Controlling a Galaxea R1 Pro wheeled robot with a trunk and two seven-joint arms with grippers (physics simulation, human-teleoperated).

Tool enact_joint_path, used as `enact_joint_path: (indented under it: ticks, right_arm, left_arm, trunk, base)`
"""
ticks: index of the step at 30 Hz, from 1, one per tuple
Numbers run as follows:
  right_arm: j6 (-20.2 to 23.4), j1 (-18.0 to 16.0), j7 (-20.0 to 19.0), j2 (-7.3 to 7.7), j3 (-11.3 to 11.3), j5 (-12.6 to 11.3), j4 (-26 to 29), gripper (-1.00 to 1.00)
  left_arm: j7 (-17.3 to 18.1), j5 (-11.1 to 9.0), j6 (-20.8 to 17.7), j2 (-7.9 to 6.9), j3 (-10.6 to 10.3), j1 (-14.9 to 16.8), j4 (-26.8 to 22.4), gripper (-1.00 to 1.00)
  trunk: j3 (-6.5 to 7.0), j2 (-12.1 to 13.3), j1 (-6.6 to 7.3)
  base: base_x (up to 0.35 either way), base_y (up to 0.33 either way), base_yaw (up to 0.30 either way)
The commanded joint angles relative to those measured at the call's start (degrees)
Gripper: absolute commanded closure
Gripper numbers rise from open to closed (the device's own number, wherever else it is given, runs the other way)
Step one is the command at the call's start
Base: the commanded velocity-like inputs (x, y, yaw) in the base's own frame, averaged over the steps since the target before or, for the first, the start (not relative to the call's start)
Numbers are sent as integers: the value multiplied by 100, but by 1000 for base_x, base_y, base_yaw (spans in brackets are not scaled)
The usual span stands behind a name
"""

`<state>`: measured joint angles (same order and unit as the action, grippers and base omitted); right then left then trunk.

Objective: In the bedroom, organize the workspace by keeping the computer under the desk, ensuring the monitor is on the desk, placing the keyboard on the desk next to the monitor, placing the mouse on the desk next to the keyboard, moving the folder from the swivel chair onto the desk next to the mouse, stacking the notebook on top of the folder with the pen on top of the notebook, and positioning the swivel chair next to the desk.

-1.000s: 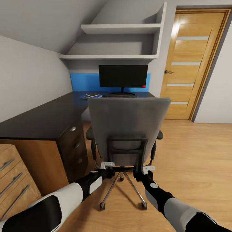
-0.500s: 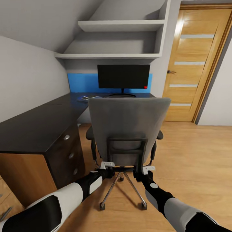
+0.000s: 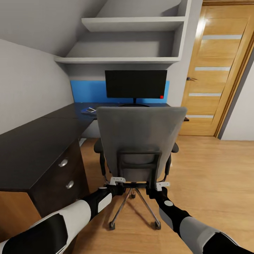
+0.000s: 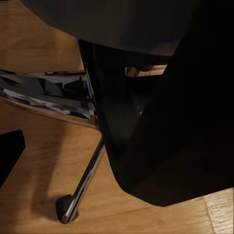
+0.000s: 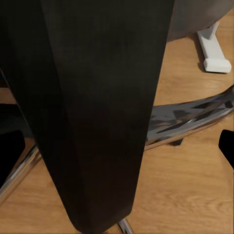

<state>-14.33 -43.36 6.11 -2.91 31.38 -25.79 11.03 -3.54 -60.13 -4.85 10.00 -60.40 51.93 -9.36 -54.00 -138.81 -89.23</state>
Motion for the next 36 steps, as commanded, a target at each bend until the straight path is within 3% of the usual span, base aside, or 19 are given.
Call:
enact_joint_path:
  ticks: [1, 36]
  right_arm:
    - [-17, -6, 33, 0, 63, -40, -5, -100]
    - [-17, -6, 39, -3, 61, -49, -5, -100]
  left_arm:
    - [-32, -25, -16, 0, -16, 4, -5, -100]
    - [-32, -25, -12, 0, -16, 4, -5, -100]
  trunk:
    - [-5, -2, -3]
    - [-5, -2, -3]
  base:
    - [326, 0, 0]
    - [326, 0, 13]
